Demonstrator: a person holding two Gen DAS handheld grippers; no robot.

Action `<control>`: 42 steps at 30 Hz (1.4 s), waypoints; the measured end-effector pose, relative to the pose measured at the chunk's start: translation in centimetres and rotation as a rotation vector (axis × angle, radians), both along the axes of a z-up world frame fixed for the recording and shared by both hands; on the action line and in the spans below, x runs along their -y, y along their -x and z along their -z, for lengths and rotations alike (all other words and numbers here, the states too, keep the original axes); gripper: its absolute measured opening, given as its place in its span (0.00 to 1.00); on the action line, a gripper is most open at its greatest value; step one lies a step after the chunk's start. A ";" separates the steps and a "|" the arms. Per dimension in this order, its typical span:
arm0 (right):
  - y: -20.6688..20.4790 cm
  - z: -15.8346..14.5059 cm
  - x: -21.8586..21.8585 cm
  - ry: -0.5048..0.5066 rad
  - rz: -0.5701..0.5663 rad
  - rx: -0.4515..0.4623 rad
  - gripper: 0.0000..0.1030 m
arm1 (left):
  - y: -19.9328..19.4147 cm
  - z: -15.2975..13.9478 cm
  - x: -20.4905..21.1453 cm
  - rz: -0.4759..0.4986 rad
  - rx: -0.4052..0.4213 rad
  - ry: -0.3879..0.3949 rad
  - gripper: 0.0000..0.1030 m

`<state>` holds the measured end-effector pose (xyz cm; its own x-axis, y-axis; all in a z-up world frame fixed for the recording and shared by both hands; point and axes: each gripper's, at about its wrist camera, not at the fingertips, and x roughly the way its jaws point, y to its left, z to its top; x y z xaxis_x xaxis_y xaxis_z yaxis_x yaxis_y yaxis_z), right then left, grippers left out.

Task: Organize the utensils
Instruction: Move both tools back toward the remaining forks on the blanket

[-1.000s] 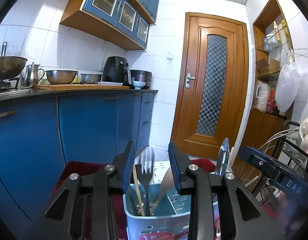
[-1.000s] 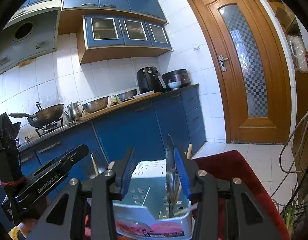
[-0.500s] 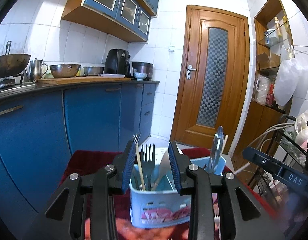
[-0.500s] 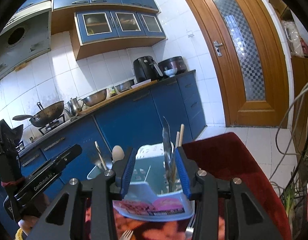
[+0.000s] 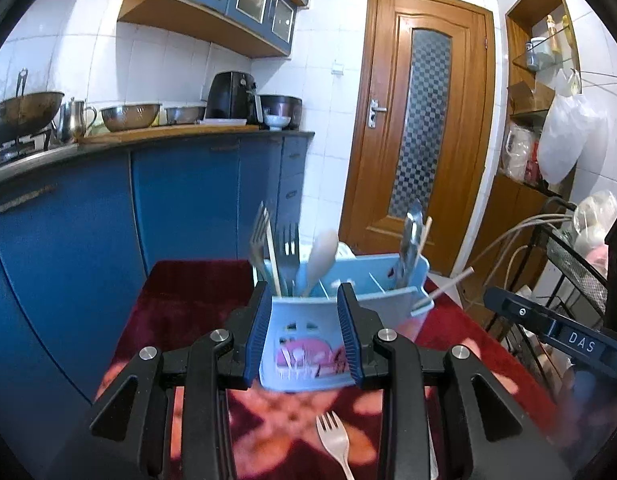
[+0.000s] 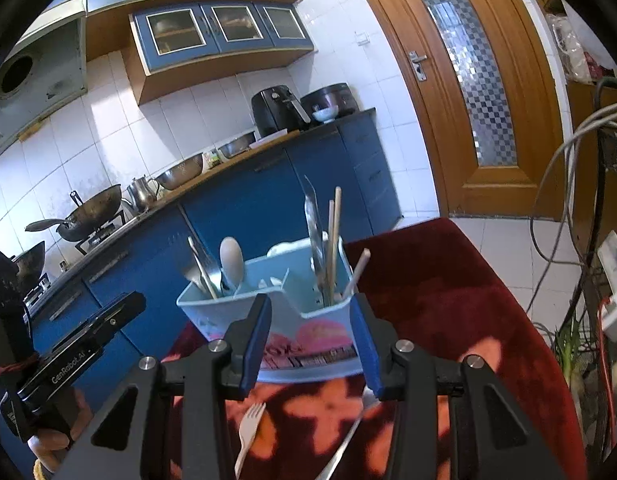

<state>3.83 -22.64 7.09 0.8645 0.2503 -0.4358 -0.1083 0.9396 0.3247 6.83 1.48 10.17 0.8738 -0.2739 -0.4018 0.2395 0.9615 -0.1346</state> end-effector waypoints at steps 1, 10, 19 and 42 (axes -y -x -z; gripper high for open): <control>0.2 0.1 0.0 -0.001 0.001 -0.005 0.43 | 0.2 0.2 -0.1 0.004 -0.009 0.006 0.33; 2.2 2.5 0.4 0.011 0.026 -0.079 0.43 | 1.3 2.7 -0.5 0.015 -0.104 -0.012 0.33; 2.1 5.5 0.7 0.015 0.043 -0.167 0.43 | 0.3 6.3 -0.8 0.005 -0.242 -0.030 0.33; 1.8 8.7 2.4 -0.020 0.052 -0.253 0.43 | -3.1 13.1 1.6 0.103 -0.549 0.018 0.33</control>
